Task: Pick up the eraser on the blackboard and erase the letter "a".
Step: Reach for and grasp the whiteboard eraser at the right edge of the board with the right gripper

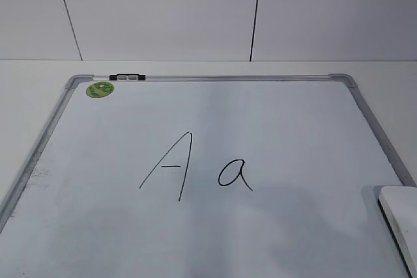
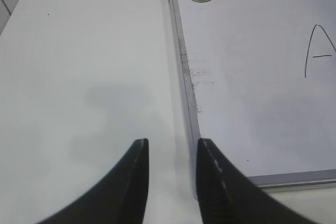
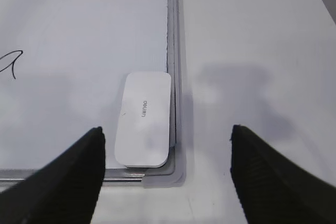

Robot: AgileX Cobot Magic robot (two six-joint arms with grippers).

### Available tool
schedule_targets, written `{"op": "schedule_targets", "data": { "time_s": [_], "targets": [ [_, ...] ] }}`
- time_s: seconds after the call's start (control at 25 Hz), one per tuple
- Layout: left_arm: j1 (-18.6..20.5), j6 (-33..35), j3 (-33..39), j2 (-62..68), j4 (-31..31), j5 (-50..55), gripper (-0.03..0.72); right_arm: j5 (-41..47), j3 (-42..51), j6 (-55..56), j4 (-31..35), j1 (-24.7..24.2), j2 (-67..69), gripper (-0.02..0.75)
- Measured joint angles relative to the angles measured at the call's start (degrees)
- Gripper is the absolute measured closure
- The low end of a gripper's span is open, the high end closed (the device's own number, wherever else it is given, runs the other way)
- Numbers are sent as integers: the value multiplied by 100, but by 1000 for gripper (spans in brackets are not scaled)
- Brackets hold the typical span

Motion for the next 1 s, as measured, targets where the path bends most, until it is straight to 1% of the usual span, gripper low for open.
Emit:
{"op": "schedule_targets", "data": {
  "time_s": [0.32,0.52,0.72,1.0],
  "targets": [
    [0,0,0,0,0,0,454,-51,-186,0,142,0,1194,145],
    [0,0,0,0,0,0,454,-82,-561,0,105,0,1654,146],
    [0,0,0,0,0,0,454,-69,-742,0,142,0,2099,146],
    [0,0,0,0,0,0,454,191,-970,0,488,0,2838,146]
  ]
}}
